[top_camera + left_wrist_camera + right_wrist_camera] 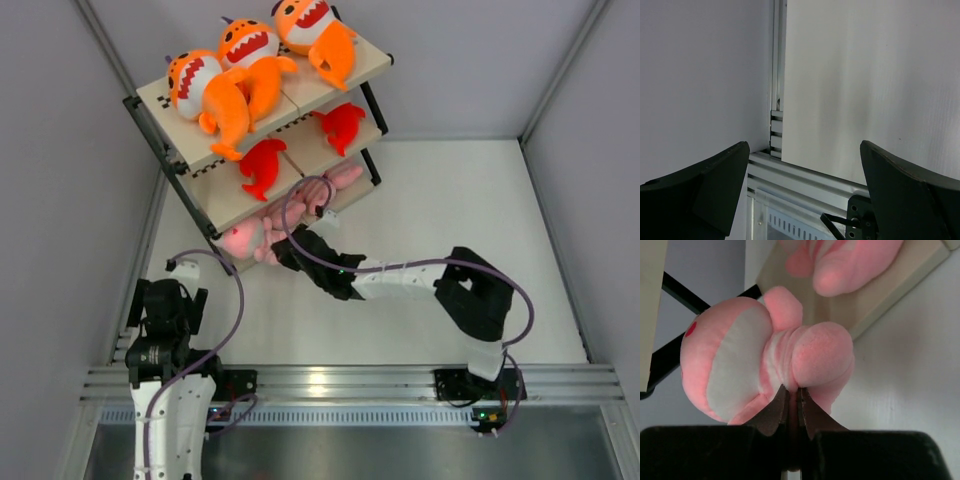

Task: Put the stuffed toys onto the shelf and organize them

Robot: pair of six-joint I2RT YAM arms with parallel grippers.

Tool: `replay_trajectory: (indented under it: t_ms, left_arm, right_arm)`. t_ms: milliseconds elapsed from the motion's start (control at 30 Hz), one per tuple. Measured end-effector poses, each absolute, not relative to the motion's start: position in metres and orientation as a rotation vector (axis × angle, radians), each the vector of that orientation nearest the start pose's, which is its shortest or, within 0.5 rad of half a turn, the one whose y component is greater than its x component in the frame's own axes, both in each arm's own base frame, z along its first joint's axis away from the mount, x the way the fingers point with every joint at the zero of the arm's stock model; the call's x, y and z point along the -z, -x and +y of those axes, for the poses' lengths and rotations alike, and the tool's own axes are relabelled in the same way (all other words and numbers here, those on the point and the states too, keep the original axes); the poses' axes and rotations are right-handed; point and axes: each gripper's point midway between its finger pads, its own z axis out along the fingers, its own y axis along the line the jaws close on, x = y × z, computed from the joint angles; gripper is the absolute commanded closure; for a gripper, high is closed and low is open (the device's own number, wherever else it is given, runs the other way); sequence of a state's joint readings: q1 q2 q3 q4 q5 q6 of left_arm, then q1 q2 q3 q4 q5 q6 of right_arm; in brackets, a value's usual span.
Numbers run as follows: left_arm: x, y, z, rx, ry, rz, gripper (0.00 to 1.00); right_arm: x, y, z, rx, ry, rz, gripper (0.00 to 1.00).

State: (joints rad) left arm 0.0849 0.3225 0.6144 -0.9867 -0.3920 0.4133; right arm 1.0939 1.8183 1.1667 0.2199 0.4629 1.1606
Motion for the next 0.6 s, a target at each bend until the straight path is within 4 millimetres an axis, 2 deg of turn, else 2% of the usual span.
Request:
replay_trajectory:
  t_ms: [100,233,367,600]
  left_arm:
    - [-0.149,-0.132,0.094,-0.705,-0.164,2.294,0.01]
    - [-0.149,-0.132,0.094,-0.704,-0.164,2.293,0.01]
    - [-0.149,-0.132,0.094,-0.704,-0.165,2.293,0.01]
    - [-0.149,-0.133,0.093,-0.700,-0.173,2.289,0.01]
  right_arm:
    - [-0.145,-0.292,0.484,-1.009,-0.424,2.035,1.00]
    - [-0.134,-0.304,0.512,-1.008,-0.479,2.019,1.00]
    - [-0.118,-0.316,0.518,-0.973,-0.556,2.003,1.00]
    - [-0.105,-0.327,0.523,-0.969,-0.723,1.987,1.00]
